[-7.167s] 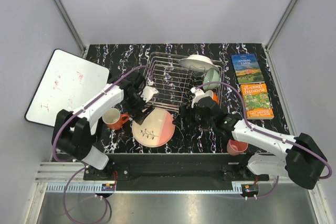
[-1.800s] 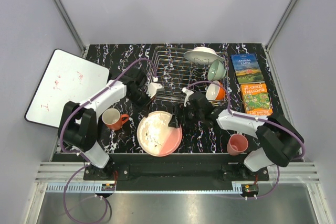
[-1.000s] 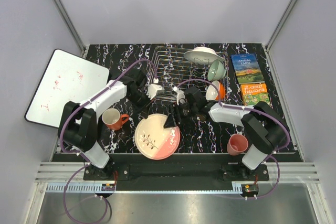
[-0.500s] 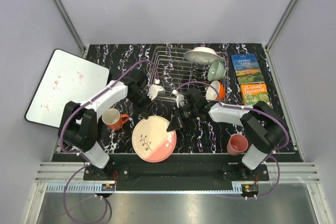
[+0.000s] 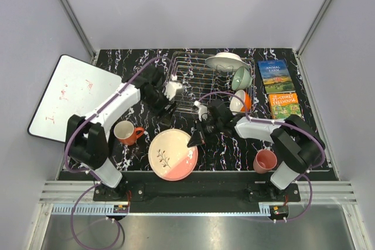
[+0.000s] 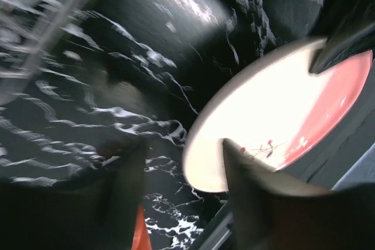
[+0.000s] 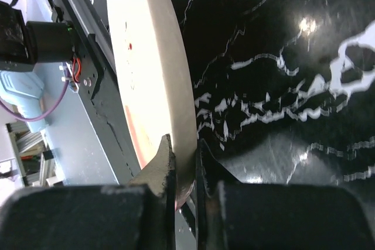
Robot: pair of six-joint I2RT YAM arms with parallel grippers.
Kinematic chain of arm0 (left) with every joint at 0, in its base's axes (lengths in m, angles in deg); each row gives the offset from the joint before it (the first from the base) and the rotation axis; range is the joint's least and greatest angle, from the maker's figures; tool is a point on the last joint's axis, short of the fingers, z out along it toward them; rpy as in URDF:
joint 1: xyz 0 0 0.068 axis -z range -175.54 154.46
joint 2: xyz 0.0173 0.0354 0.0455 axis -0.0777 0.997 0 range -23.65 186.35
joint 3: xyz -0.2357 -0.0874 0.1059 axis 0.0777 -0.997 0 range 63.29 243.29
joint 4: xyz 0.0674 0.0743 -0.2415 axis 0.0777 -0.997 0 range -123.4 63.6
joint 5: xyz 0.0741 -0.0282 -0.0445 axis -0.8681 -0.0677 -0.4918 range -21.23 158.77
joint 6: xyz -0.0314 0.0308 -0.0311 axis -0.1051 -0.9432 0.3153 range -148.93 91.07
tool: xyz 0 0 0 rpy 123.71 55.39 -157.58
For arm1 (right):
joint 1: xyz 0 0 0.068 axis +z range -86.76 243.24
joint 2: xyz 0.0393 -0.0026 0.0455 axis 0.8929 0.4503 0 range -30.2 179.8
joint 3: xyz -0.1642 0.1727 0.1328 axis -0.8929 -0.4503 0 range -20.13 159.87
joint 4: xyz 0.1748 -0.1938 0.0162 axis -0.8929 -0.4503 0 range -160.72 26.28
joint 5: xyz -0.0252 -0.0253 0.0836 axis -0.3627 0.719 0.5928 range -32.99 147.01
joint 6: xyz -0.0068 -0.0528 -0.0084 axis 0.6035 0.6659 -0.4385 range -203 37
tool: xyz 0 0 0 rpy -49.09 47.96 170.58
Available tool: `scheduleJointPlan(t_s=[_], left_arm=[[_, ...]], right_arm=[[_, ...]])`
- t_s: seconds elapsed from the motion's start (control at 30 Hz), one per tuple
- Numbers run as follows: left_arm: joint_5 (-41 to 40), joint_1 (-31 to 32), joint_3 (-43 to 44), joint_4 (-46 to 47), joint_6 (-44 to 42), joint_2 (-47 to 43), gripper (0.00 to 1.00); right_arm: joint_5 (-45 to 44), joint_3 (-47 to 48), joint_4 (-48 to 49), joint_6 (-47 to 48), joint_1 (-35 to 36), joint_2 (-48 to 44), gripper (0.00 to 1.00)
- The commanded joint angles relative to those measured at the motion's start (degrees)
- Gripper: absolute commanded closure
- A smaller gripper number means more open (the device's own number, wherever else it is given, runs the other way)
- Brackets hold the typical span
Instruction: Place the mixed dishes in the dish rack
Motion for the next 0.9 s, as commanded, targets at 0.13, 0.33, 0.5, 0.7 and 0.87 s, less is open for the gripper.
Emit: scheduleJointPlan(t_s=[0.13, 0.33, 0.5, 0.7, 0.87], left_arm=[[-4.0, -7.9, 23.3, -3.6, 5.7, -0.4, 0.01], [-8.1, -12.1, 33.5, -1.7, 12.9, 6.6, 0.01], [-7.6, -12.1, 37.6, -0.8, 16.9, 15.9, 0.01], [-8.1, -12.1, 38.8, 2.8, 19.2, 21.9, 0.01], [-6.9, -11.6, 37.5, 3.5, 19.9, 23.8, 0.01]], right_arm=[[-6.3, 0.3, -2.5, 5.0, 0.4, -14.3, 1.00], [-17.2, 10.1, -16.2, 16.2, 0.4, -23.6, 1.00], [-31.3, 24.6, -24.1, 28.0, 0.4, -27.7, 1.00], [-40.8, 39.9, -28.9, 41.1, 0.4, -25.3, 1.00], [-50.8, 45.5, -30.0, 49.0, 0.4, -22.8, 1.00]])
